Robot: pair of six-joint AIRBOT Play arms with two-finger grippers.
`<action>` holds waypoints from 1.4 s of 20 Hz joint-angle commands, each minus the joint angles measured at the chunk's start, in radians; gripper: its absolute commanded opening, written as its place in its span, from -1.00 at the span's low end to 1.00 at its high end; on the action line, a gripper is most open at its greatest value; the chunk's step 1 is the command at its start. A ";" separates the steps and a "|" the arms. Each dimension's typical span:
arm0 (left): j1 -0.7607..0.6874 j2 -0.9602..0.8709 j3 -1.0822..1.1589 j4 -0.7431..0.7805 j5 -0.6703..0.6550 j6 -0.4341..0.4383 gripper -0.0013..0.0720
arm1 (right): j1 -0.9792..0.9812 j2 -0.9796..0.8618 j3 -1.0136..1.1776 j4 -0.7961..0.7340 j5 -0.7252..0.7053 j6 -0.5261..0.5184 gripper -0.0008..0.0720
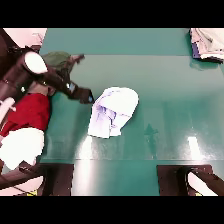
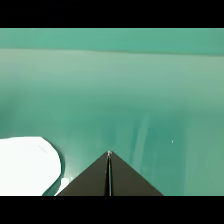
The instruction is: Fold the shirts.
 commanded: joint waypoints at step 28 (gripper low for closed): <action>-0.009 0.117 -0.011 0.079 0.077 0.024 -0.90 | 0.540 -0.299 -0.805 0.603 -0.397 -0.010 0.53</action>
